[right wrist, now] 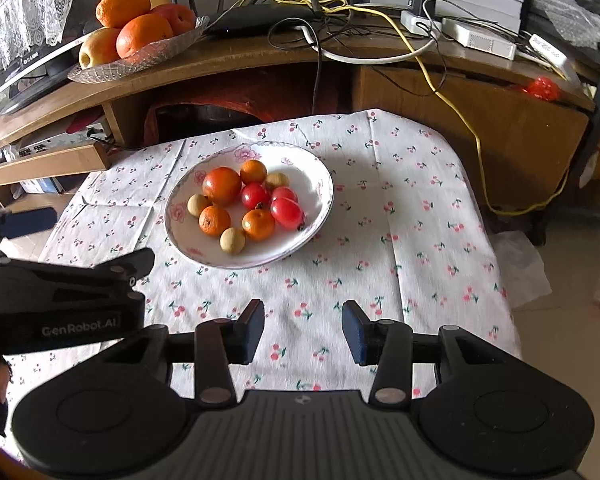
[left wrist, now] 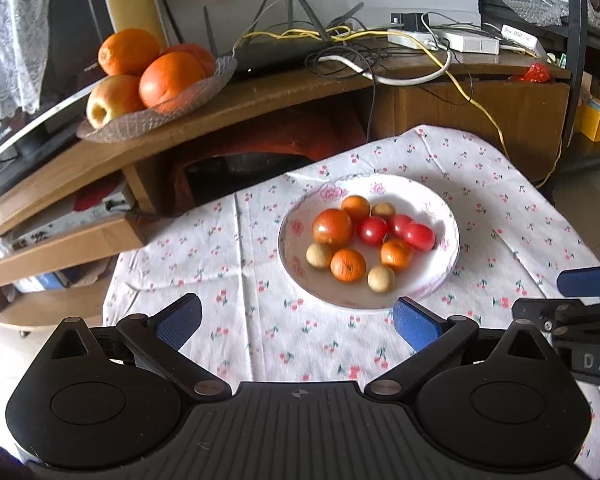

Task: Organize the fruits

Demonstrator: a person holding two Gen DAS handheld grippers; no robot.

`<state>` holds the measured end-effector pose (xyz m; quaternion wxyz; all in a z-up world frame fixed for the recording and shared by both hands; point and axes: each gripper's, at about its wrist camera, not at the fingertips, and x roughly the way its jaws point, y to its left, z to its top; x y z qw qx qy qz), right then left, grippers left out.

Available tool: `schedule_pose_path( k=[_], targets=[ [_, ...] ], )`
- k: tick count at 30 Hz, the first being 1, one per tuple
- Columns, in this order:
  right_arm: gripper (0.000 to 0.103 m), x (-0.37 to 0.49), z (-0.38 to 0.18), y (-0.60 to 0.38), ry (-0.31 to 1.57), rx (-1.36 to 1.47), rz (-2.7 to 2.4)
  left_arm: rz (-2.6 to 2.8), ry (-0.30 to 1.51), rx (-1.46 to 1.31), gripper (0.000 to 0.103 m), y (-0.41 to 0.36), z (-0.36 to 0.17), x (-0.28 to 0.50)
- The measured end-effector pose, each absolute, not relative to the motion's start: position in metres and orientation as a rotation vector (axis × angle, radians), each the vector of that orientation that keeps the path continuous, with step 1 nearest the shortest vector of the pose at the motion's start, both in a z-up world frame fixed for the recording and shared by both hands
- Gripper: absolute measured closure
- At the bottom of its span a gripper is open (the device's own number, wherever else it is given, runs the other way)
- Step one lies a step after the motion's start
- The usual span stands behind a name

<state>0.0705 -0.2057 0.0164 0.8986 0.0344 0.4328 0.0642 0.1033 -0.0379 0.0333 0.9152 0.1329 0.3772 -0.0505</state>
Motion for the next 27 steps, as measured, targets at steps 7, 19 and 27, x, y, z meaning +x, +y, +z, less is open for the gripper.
schedule_pose_path(
  k=[7,19,27],
  targets=[
    [0.06,0.046,0.016,-0.207,0.89,0.097,0.14,-0.099,0.791,0.253,0.0,-0.036,0.029,0.075],
    [0.06,0.015,0.011,-0.208,0.9,0.123,0.147,-0.1,0.826,0.187,0.0,-0.036,0.024,0.045],
    [0.06,0.004,0.009,-0.209,0.902,0.135,0.142,-0.101,0.84,0.169,0.0,-0.037,0.02,0.031]
  ],
)
